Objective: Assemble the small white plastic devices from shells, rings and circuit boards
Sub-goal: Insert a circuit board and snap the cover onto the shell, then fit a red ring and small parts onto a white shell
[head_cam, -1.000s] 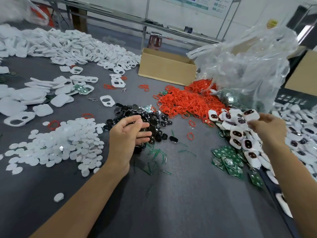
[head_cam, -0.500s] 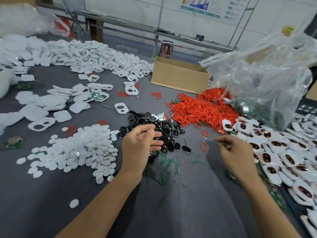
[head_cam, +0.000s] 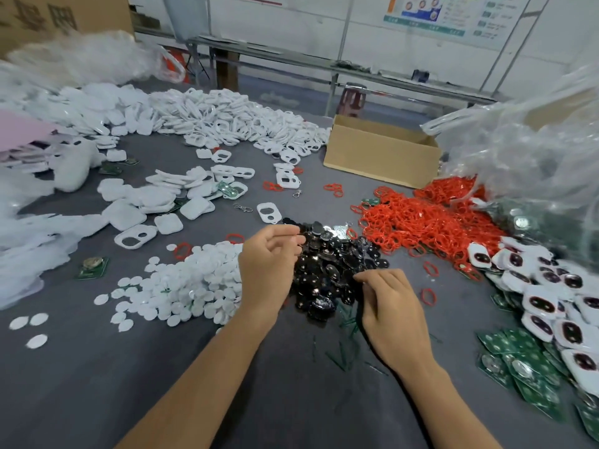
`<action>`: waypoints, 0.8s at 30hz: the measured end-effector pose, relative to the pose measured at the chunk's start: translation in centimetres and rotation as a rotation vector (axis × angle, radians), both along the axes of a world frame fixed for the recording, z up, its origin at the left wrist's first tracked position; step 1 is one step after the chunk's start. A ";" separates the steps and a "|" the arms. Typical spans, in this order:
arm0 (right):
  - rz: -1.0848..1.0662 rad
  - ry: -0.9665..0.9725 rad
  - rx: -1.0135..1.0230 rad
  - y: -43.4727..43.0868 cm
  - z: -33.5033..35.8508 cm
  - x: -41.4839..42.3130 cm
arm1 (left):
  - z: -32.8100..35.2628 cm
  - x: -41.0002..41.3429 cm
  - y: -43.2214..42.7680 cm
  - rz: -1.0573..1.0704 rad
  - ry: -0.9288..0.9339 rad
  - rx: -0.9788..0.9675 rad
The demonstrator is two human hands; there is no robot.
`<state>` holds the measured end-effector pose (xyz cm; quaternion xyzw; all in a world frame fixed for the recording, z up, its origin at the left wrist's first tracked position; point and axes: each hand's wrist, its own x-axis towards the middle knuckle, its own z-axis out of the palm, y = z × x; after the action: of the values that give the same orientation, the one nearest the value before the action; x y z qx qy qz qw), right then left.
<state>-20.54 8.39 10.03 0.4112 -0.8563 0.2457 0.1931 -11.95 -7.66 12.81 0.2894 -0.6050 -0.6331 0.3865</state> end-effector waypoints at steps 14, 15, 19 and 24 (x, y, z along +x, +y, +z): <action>0.015 -0.023 -0.099 0.1 0.1 0.2 | -0.2 -4.7 -8.0 -0.096 -0.823 -0.790; 0.014 -0.031 -0.116 0.1 0.1 0.2 | -0.2 -4.8 -8.1 -0.068 -0.855 -0.814; -0.018 -0.124 -0.248 0.3 0.2 0.0 | -0.1 -5.0 -8.6 -0.023 -0.897 -0.821; -0.101 -0.226 -0.438 0.5 0.6 -0.1 | 0.4 -4.3 -8.8 0.015 -0.888 -0.851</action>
<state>-20.59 8.87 10.65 0.2860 -0.8184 0.4597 0.1927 -16.21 -16.42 13.21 0.3501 -0.9058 -0.1526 0.1835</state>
